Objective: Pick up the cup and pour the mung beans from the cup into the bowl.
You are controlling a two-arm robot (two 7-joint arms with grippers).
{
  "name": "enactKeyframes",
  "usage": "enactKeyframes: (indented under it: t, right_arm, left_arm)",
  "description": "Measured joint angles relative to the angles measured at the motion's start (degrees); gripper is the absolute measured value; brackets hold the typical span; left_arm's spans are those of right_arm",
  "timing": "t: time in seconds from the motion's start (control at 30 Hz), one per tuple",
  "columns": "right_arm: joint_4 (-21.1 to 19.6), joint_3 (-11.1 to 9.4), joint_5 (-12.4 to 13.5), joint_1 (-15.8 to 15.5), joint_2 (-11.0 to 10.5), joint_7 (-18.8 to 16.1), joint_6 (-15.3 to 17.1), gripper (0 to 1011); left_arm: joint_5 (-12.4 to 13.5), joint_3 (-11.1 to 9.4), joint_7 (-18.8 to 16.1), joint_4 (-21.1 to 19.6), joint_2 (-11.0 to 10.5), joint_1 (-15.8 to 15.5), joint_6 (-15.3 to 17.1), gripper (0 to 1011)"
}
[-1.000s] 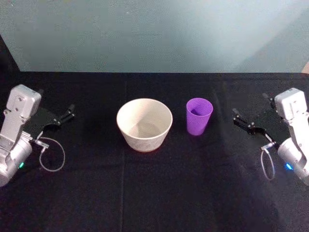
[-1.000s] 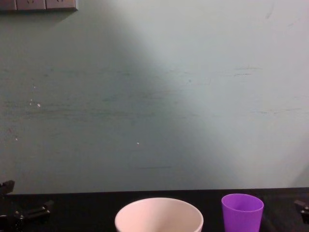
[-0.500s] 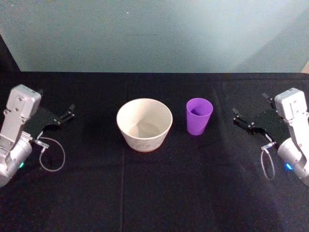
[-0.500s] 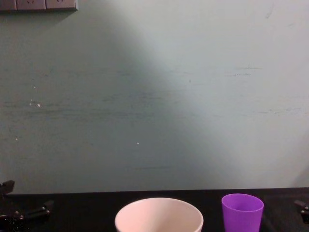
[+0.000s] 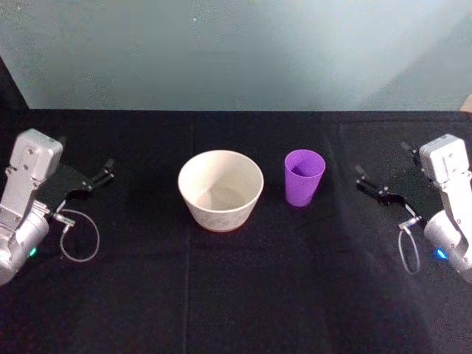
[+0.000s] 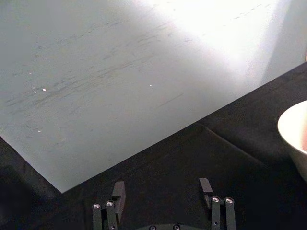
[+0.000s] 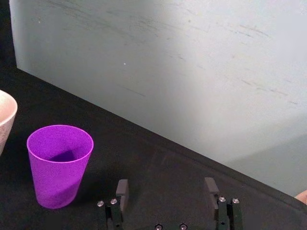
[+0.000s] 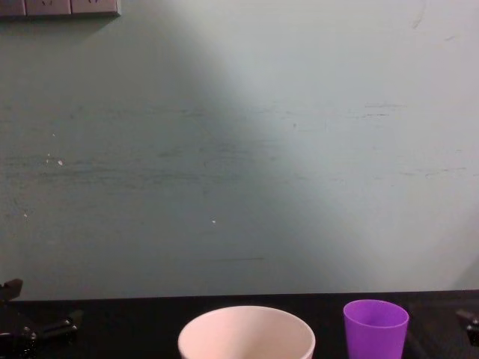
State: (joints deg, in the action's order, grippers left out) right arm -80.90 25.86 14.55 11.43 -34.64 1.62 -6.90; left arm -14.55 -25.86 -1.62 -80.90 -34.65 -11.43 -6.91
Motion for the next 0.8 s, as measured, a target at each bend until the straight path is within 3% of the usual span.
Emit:
enactKeyframes:
  t: [0.47,0.8]
  right_arm:
    - [-0.10,-0.18,0.00,-0.19,0.07,-0.07,0.10,1000]
    - [-3.75,-0.39,-1.35,-4.00,0.25,-0.85,1.22,1000]
  left_arm:
    - [0.00,0.00,0.00,0.00,0.00,0.00,0.00,1000]
    - [0.00,0.00,0.00,0.00,0.00,0.00,0.00,1000]
